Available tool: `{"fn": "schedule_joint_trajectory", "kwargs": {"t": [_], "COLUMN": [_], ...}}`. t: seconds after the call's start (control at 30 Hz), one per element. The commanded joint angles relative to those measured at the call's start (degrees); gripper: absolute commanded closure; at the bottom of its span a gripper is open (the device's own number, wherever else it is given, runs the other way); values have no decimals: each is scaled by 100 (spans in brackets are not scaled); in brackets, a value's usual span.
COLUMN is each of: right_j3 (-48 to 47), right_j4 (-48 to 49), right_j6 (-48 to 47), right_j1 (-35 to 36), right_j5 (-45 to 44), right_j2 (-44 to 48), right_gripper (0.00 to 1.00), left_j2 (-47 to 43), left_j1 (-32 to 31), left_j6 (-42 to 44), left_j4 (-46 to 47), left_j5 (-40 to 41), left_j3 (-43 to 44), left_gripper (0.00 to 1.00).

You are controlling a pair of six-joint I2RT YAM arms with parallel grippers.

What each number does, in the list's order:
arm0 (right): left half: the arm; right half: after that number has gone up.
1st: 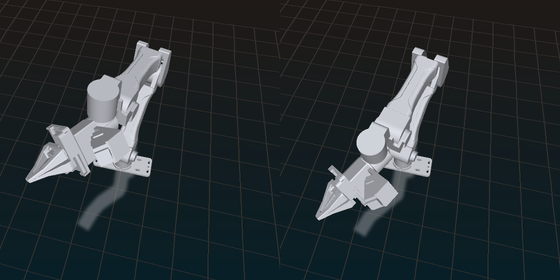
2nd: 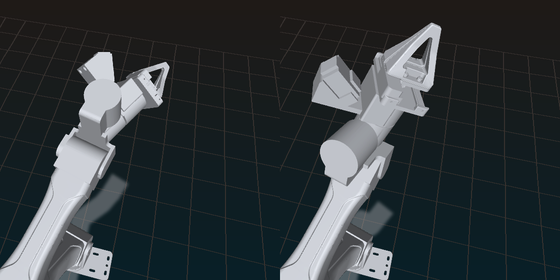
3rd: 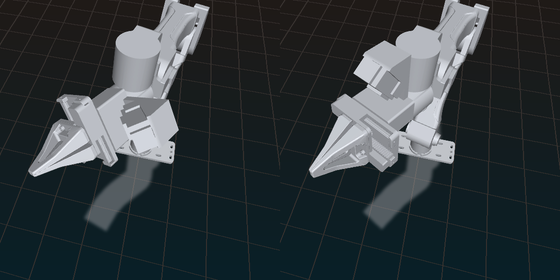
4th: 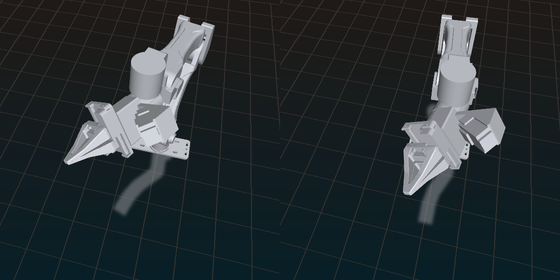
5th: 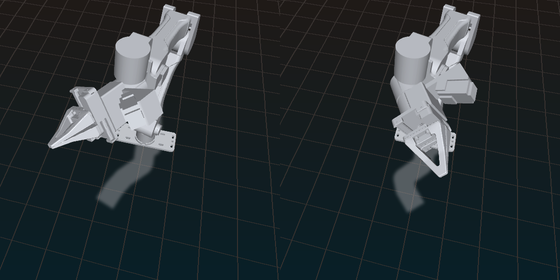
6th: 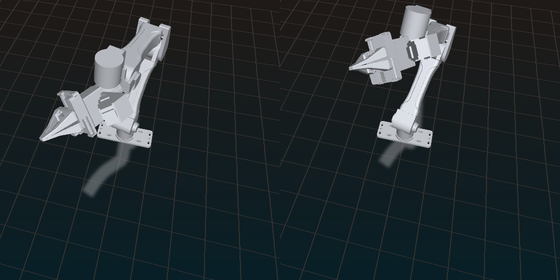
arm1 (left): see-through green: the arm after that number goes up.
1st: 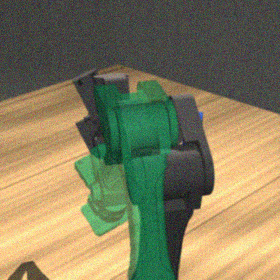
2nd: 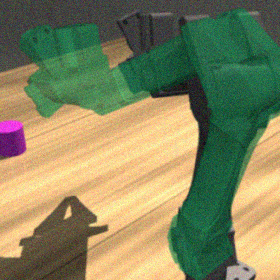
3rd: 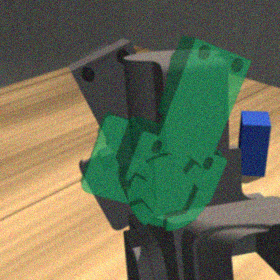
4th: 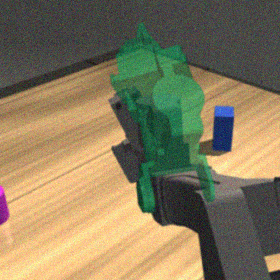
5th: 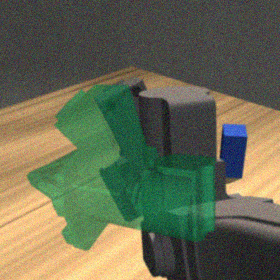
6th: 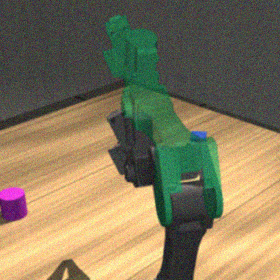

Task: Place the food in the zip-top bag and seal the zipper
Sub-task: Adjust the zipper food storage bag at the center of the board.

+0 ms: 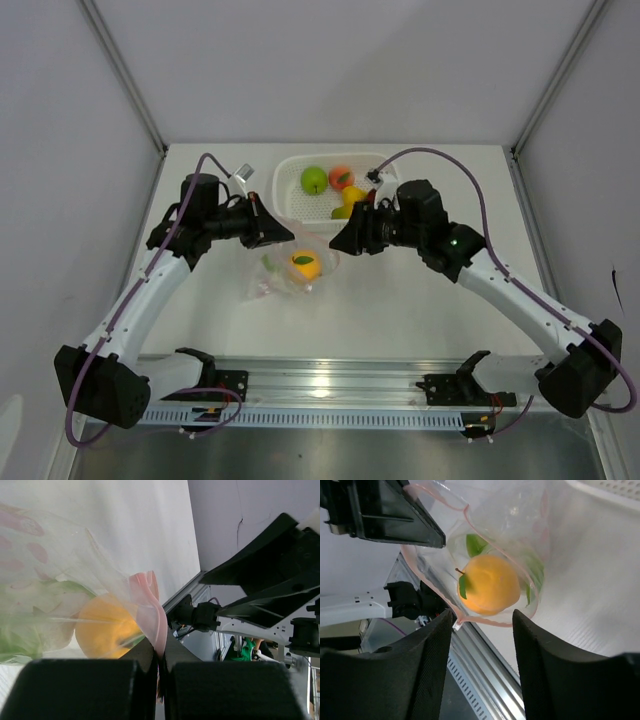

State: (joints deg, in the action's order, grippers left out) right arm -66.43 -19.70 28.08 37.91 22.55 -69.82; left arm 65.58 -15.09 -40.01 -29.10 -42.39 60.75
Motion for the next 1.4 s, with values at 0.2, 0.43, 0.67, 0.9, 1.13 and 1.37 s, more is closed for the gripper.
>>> {"fn": "schedule_joint_trajectory", "kwargs": {"t": [0.2,0.43,0.67,0.9,1.13,1.37], "right_j3": [17,8,87,17,-991,-1320], "right_j4": [-366,-473,-193,125,-226,-130], "right_j6": [198,207,321,365,-372,-452], "right_j1": [410,419,419,419,559,595], "right_j5": [-715,-682,-603,-497,-593,-550], "right_j2": [-506,-725,-1129,-1481,-1088,-462], "right_gripper": [49,49,49,83,100,100], "left_j2": [-142,-116,-133,-125,-397,-600], "left_j1": [15,15,15,15,15,15], "left_j6": [28,55,46,98,151,476], "left_j4": [89,71,63,10,-226,-632], "left_j5": [-94,-94,-120,-103,-33,591], "left_j3": [218,227,279,306,534,703], "left_gripper": [99,99,100,99,100,99]}}
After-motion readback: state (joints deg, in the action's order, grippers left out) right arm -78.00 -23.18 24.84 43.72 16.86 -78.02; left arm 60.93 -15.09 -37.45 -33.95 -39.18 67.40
